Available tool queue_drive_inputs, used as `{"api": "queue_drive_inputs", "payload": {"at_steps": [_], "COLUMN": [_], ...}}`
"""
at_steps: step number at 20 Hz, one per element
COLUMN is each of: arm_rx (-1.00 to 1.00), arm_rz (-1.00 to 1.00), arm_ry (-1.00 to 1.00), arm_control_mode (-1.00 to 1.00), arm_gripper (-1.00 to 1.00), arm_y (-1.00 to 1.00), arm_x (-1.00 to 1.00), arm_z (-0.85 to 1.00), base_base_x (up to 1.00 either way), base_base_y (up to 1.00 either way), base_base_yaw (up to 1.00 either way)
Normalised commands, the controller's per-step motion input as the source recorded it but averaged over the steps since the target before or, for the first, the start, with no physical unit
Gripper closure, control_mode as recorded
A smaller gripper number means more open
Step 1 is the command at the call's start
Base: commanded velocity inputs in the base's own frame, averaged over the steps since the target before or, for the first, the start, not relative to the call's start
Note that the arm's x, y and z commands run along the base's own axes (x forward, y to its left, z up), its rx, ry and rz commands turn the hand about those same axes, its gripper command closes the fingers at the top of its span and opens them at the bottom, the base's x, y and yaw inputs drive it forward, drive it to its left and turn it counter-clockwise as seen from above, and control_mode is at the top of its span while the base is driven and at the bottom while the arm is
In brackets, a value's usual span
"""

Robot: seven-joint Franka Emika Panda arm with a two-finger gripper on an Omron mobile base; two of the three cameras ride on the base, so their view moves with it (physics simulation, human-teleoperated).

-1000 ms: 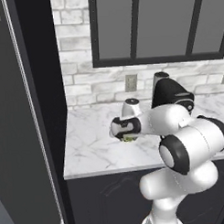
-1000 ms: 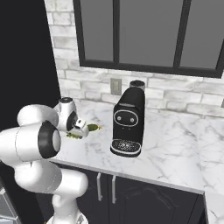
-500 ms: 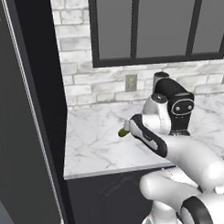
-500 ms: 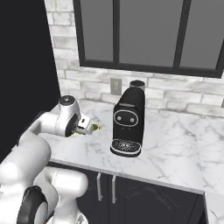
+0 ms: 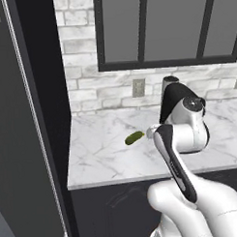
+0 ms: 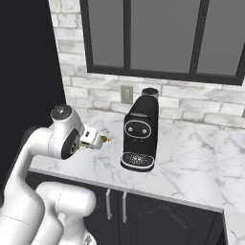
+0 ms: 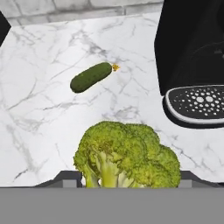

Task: Place the liquor on the top shelf of the fridge to keep it out of children's reach, and place the broccoli and cucumber on lower shelves for easy access.

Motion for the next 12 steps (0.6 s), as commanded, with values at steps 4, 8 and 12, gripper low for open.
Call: {"api": "queue_drive_inputs", "payload": {"at_steps": [4, 8, 12], "arm_rx": [-0.04, 0.00, -0.02], "arm_rz": [0.01, 0.05, 0.08], "arm_ry": [-0.03, -0.07, -0.01], "arm_control_mode": [-1.00, -1.00, -1.00], "arm_gripper": [1.00, 1.00, 1.00], "arm_y": [-0.12, 0.02, 0.07], "arm_x": [-0.40, -0.23, -0.34], "arm_z": [0.62, 0.62, 0.50], "base_base_x": [0.00, 0.00, 0.00], "base_base_y": [0.00, 0.00, 0.00], "base_base_yaw": [0.00, 0.00, 0.00]}}
